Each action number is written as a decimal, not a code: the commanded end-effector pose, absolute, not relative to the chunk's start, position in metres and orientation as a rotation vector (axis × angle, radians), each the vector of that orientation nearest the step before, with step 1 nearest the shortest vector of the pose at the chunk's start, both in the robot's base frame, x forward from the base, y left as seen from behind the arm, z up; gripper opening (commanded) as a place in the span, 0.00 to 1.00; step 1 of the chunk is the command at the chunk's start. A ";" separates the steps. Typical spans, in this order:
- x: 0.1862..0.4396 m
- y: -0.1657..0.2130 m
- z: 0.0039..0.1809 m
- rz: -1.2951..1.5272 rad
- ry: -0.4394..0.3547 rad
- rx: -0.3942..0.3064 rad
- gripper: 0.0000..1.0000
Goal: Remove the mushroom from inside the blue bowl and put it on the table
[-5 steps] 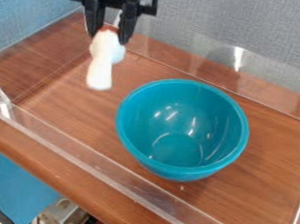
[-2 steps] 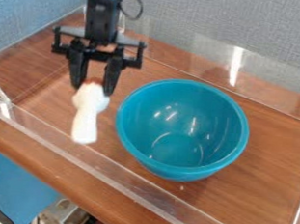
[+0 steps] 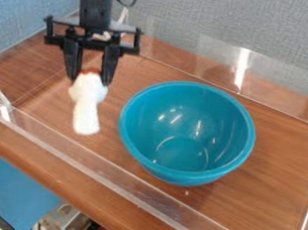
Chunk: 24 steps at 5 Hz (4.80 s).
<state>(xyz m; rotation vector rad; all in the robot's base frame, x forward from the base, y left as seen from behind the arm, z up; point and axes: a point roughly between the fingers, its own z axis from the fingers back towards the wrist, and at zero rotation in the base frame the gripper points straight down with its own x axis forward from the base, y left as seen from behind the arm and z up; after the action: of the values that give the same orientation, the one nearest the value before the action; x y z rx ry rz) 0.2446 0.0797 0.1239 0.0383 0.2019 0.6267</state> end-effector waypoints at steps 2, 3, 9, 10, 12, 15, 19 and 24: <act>0.249 0.085 0.117 0.575 0.150 0.046 0.00; 0.250 0.081 0.110 0.557 0.151 0.047 0.00; 0.242 0.084 0.128 0.625 0.130 0.039 0.00; 0.240 0.073 0.134 0.673 0.128 0.035 0.00; 0.234 0.074 0.110 0.673 0.154 0.055 0.00; 0.249 0.072 0.073 0.612 0.183 0.081 0.00; 0.244 0.078 0.080 0.494 0.181 0.093 0.00; 0.257 0.077 0.056 0.592 0.184 0.083 0.00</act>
<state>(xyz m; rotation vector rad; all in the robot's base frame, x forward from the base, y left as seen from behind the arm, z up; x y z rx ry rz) 0.2506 0.0722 0.0460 0.0845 0.2261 0.5804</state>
